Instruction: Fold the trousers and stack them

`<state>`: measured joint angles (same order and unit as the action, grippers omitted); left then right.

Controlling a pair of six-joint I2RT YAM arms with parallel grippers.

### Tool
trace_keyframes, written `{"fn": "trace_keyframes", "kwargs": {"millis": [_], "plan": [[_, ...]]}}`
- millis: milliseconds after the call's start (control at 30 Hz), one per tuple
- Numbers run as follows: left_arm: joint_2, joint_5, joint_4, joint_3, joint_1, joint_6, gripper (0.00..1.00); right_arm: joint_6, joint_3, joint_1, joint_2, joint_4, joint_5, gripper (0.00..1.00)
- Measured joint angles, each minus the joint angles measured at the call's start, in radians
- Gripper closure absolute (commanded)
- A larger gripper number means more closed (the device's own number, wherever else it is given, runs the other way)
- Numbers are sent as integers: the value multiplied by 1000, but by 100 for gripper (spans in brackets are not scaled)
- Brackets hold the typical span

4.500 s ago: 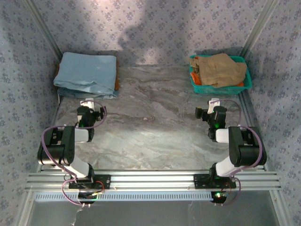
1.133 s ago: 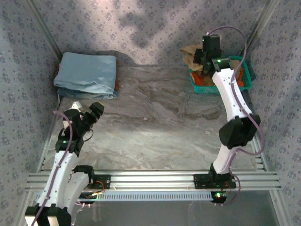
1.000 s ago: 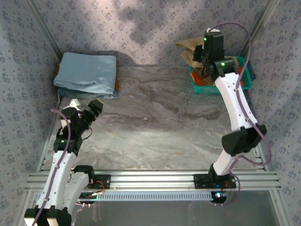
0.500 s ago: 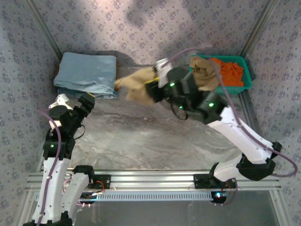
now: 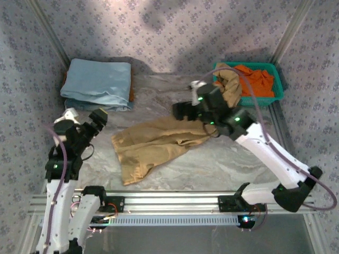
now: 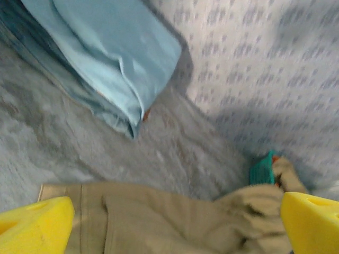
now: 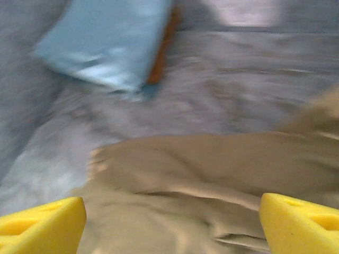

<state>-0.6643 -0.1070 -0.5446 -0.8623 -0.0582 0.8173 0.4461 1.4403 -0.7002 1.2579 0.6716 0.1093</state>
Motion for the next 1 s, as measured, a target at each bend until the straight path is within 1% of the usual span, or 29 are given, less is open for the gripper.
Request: {"fn": "trace_keyframes", "kwargs": {"millis": [33, 100, 133, 200, 233, 333, 400, 467, 567, 700, 767, 833, 867, 900, 933, 967, 1000], "plan": [[-26, -3, 0, 16, -26, -8, 0, 16, -45, 66, -27, 0, 14, 11], [-79, 14, 6, 51, -103, -22, 0, 44, -126, 188, -54, -25, 2, 10], [-110, 27, 14, 76, -147, -27, 0, 59, -177, 262, -57, -26, 4, 9], [-175, 47, 24, 113, -220, -32, 0, 84, -262, 391, -37, -63, -32, 7], [-211, 60, 32, 131, -243, -32, 0, 95, -299, 462, -15, -78, -47, 7], [-330, 87, 65, 179, -275, -29, 0, 109, -353, 607, 83, -116, -100, 5], [-397, 98, 92, 202, -276, -22, 0, 112, -370, 670, 156, -154, -135, 6], [-445, 101, 119, 231, -276, -13, 1, 111, -375, 706, 227, -195, -180, 9], [-463, 101, 170, 288, -285, 4, 10, 95, -369, 733, 334, -256, -236, 15], [-452, 104, 240, 378, -291, 25, 35, 63, -336, 737, 461, -324, -311, 31], [-447, 109, 268, 409, -285, 31, 44, 49, -316, 739, 504, -349, -339, 39], [-440, 109, 288, 431, -270, 33, 53, 35, -304, 744, 538, -382, -365, 57], [-437, 109, 295, 437, -262, 35, 57, 34, -302, 745, 547, -394, -372, 62], [-435, 109, 303, 442, -253, 32, 63, 33, -302, 747, 558, -406, -384, 71], [-431, 108, 309, 446, -242, 27, 69, 30, -302, 748, 566, -416, -391, 82], [-429, 108, 311, 446, -236, 31, 75, 27, -302, 748, 571, -425, -399, 87], [-426, 104, 314, 446, -227, 25, 82, 22, -302, 748, 577, -433, -409, 96]]}}
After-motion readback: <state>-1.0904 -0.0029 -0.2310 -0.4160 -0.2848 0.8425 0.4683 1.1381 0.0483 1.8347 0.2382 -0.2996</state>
